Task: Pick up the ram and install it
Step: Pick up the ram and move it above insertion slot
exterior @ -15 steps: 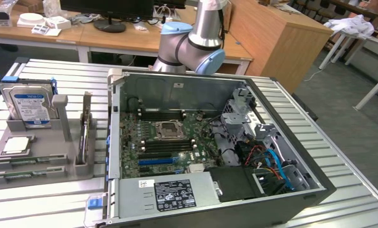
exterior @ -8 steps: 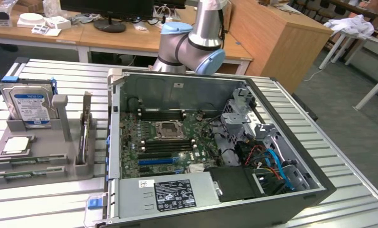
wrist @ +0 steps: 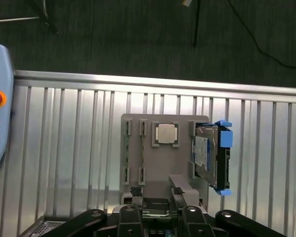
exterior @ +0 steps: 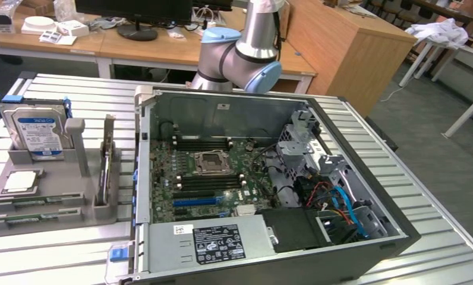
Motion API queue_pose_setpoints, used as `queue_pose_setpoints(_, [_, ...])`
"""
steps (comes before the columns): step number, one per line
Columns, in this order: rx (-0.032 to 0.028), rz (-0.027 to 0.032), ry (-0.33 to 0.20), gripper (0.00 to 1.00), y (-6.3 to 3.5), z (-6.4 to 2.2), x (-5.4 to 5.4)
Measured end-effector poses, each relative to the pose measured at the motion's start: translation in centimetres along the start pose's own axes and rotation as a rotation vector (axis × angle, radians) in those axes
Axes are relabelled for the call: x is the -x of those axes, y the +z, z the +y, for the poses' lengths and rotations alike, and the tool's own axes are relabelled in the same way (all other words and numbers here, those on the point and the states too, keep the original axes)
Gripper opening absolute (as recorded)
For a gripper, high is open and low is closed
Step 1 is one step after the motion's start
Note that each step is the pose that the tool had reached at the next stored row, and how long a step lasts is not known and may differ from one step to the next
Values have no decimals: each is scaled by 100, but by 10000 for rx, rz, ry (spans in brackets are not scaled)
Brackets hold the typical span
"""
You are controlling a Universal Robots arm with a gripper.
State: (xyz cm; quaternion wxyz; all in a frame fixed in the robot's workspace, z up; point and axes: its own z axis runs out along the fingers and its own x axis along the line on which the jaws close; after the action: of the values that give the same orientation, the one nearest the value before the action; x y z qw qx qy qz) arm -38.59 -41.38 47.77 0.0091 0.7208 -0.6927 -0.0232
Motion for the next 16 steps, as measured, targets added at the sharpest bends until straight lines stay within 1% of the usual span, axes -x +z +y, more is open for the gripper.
queue_pose_setpoints(16, [0, 0, 0, 36, 205, -9, -5])
